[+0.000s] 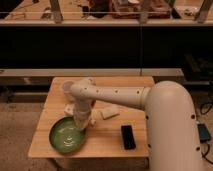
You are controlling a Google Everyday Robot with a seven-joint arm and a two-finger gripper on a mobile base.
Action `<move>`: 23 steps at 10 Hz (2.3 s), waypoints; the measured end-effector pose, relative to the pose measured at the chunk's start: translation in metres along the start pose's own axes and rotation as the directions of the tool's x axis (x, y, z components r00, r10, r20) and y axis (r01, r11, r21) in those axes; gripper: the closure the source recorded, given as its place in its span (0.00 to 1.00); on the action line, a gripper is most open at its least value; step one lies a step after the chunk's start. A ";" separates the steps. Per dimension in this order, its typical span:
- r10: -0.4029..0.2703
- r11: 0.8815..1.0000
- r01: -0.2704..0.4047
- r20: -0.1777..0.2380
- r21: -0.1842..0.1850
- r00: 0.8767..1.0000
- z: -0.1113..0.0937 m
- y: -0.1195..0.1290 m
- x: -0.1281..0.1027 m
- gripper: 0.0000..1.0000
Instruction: Push the ceramic bowl across the table
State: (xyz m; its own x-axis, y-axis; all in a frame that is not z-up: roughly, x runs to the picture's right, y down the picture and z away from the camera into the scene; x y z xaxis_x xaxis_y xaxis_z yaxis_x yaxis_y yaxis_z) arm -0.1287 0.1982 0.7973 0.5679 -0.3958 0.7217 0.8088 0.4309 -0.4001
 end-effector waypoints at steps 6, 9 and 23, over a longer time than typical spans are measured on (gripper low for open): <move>0.059 0.998 -0.059 -0.003 -0.033 0.998 -0.014 0.046 0.032 0.77; 0.087 0.995 -0.087 0.000 -0.044 0.996 -0.018 0.081 0.053 0.77; 0.148 0.987 -0.148 0.007 -0.069 0.989 -0.013 0.144 0.097 0.77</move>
State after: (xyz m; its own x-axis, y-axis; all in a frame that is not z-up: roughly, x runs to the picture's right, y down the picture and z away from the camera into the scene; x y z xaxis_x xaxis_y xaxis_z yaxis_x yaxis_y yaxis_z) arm 0.0443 0.2117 0.8023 0.6806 -0.3220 0.6581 0.7247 0.4276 -0.5403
